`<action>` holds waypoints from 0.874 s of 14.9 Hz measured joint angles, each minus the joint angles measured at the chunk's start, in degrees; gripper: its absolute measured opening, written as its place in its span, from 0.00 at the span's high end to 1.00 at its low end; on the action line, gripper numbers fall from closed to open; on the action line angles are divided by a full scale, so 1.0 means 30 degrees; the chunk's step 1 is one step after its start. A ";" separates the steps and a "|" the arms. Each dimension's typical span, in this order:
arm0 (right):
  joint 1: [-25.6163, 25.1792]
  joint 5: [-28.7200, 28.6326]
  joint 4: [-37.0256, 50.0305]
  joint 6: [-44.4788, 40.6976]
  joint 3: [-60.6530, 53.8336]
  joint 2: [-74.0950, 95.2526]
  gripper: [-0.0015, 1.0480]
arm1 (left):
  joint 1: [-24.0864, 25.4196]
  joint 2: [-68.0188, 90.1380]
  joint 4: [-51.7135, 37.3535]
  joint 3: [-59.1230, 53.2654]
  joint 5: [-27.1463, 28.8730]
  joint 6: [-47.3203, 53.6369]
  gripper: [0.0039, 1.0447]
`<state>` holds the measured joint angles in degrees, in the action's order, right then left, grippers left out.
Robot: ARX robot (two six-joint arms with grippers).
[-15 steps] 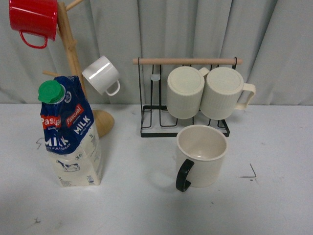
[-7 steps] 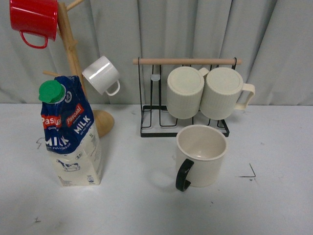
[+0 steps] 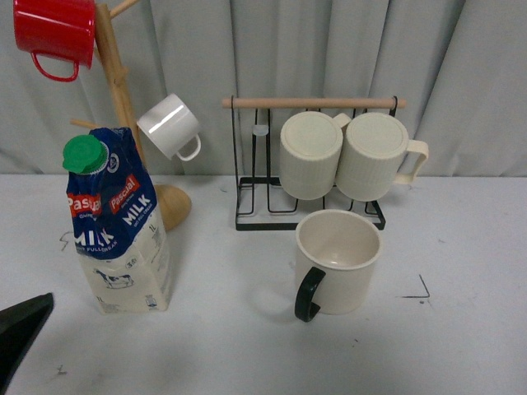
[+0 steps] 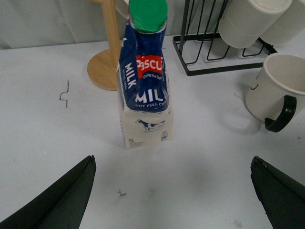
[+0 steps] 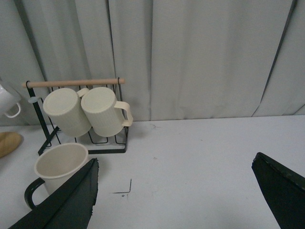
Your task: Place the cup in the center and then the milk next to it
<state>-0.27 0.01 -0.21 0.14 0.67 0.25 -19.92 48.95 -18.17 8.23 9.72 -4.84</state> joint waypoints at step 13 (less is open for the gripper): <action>0.0000 0.0000 0.0000 0.0000 0.0000 0.0000 0.06 | -0.0058 1.2065 -0.7329 0.5311 0.2135 0.1953 0.06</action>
<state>-0.27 0.01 -0.21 0.14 0.67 0.25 -20.10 85.14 -40.16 24.16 16.12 1.02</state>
